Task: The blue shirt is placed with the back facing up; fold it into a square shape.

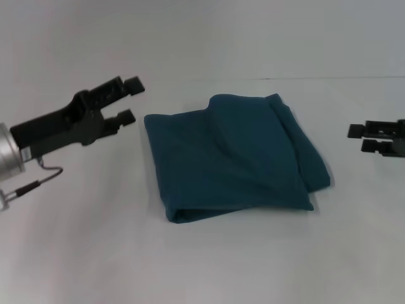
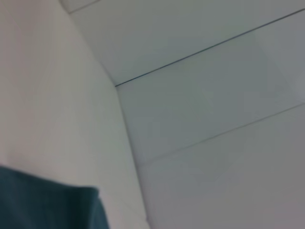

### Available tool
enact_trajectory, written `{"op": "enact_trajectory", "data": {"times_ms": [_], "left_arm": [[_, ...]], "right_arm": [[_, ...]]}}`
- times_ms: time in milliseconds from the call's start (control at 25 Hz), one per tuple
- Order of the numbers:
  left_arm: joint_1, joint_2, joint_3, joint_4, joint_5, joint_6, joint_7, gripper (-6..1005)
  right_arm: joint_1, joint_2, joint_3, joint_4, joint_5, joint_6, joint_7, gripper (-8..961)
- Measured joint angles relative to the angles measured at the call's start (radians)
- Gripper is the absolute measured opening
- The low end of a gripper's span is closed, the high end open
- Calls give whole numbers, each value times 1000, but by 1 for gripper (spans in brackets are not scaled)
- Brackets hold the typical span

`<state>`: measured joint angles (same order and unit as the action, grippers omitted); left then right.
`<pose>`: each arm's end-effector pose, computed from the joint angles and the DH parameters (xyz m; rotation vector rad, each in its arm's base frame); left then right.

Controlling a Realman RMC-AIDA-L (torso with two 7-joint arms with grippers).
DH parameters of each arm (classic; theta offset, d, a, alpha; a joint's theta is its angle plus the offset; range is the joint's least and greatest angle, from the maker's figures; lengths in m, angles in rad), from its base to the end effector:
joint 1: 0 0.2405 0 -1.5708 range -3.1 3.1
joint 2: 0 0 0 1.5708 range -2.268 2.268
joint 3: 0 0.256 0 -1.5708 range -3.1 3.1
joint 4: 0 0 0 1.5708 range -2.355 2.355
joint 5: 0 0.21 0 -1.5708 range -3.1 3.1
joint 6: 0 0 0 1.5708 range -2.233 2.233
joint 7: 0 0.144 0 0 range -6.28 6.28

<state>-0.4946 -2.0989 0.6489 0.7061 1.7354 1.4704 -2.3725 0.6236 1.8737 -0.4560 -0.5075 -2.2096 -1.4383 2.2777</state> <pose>-0.2532 0.3522 0.0319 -2.0322 -1.8765 -1.2775 0.3117 0.3710 0.0756 -2.0914 1.8152 0.6988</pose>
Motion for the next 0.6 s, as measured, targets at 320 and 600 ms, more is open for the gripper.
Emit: {"op": "enact_trajectory", "data": {"times_ms": [320, 600], "left_arm": [[35, -8, -42, 8, 65, 33, 5, 955], [40, -10, -54, 9, 65, 28, 8, 955]], "right_arm": [[157, 16, -177, -15, -120, 158, 90, 740], [190, 46, -308, -5, -143, 257, 175, 740]]}}
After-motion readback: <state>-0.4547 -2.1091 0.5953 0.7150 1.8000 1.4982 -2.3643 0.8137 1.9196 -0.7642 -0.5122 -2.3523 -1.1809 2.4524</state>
